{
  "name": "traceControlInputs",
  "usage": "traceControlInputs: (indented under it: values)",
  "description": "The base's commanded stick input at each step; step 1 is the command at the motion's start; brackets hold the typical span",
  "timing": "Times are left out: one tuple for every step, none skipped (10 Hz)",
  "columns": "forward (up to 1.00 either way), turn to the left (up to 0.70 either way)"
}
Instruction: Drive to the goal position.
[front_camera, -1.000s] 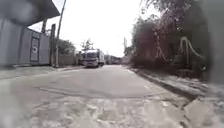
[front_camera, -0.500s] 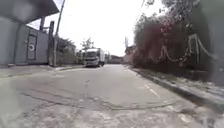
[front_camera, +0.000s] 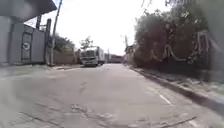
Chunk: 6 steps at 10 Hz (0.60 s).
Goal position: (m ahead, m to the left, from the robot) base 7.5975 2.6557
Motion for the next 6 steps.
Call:
traceControlInputs:
  values:
    - [1.0,0.0]
    - [1.0,0.0]
    - [1.0,0.0]
    - [1.0,0.0]
    - [1.0,-0.05]
    - [1.0,-0.4]
